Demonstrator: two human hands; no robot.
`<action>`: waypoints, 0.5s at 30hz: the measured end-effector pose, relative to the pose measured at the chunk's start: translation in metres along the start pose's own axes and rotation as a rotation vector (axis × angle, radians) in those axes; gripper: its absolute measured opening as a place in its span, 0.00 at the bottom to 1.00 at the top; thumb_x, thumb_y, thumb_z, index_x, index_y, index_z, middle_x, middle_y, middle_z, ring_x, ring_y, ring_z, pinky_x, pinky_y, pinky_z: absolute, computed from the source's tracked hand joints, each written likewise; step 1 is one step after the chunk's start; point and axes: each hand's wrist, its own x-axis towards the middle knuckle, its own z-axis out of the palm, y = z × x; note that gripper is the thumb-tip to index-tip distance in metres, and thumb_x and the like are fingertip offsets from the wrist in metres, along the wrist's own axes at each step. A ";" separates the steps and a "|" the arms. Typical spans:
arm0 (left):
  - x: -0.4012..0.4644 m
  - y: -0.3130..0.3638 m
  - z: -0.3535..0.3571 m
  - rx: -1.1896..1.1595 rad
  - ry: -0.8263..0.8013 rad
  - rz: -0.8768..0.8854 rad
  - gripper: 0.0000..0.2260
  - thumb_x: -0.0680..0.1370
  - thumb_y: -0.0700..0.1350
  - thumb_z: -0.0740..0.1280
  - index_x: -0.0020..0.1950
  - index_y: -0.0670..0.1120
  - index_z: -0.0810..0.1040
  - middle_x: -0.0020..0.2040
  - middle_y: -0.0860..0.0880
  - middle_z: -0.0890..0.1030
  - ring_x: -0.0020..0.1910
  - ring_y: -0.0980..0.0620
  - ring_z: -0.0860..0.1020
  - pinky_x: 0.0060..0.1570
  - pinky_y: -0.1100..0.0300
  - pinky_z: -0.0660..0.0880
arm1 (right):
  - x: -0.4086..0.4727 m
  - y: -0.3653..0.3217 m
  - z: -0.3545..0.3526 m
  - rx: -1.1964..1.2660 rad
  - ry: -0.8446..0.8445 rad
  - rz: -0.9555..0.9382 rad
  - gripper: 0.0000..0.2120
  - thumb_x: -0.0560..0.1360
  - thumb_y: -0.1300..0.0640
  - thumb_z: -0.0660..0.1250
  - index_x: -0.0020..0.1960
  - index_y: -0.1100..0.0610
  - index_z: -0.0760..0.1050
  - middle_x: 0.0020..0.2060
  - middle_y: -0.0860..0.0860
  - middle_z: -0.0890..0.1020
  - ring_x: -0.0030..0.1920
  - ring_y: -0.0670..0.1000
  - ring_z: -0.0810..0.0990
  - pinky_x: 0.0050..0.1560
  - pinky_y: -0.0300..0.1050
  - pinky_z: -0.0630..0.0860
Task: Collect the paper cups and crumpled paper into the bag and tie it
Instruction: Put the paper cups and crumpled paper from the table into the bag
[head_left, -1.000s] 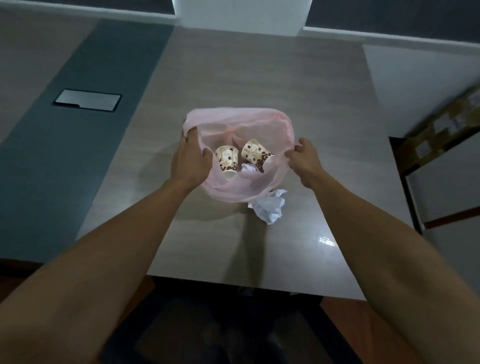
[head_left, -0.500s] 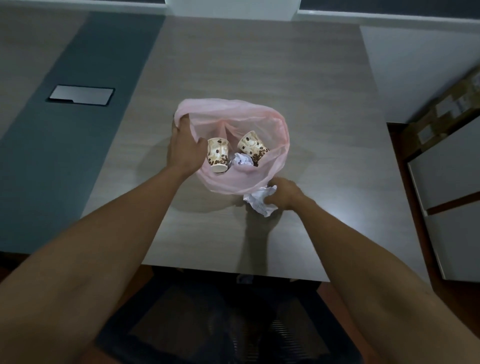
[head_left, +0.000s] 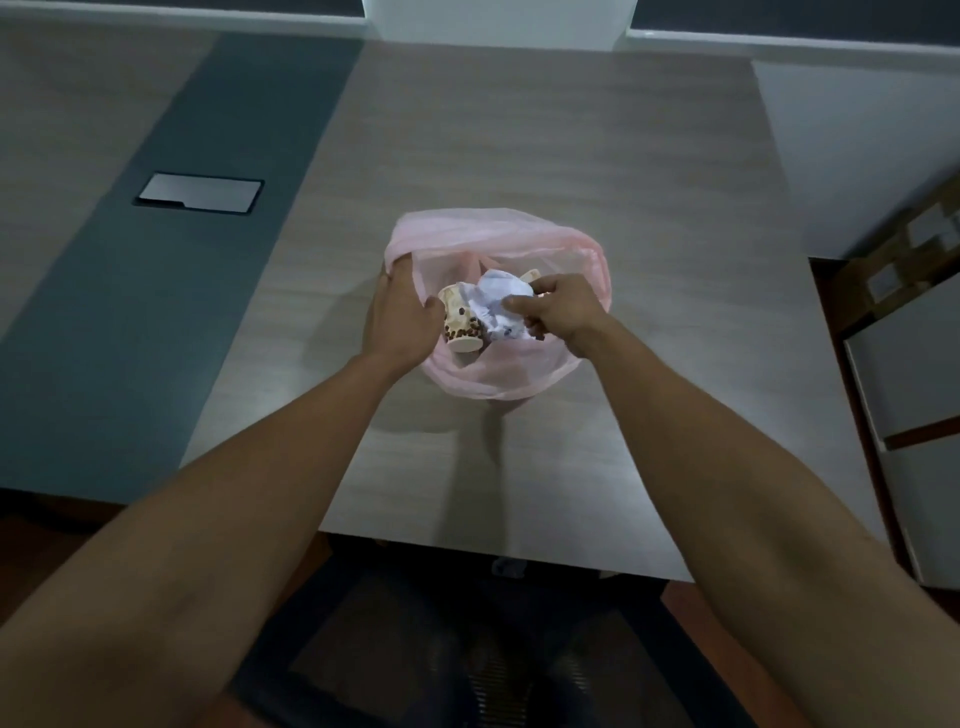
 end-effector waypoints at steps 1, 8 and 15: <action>0.000 -0.002 0.001 0.001 -0.006 0.006 0.30 0.78 0.42 0.64 0.80 0.47 0.60 0.74 0.42 0.70 0.68 0.38 0.73 0.64 0.47 0.73 | 0.005 0.005 0.008 0.018 0.037 0.016 0.17 0.71 0.61 0.79 0.56 0.66 0.79 0.39 0.59 0.82 0.30 0.51 0.80 0.29 0.40 0.75; 0.008 -0.016 -0.002 0.006 -0.026 0.051 0.32 0.77 0.42 0.64 0.81 0.48 0.59 0.77 0.43 0.66 0.71 0.39 0.71 0.66 0.49 0.71 | 0.003 0.024 0.013 -0.320 0.603 -0.134 0.15 0.73 0.54 0.70 0.58 0.55 0.73 0.55 0.51 0.78 0.51 0.53 0.79 0.52 0.52 0.79; 0.016 -0.030 -0.008 -0.033 -0.005 0.127 0.29 0.76 0.35 0.62 0.77 0.50 0.68 0.74 0.44 0.68 0.68 0.43 0.73 0.64 0.59 0.68 | 0.041 0.005 -0.016 -0.401 0.395 -0.186 0.22 0.76 0.50 0.67 0.69 0.43 0.73 0.68 0.50 0.76 0.69 0.54 0.73 0.68 0.58 0.63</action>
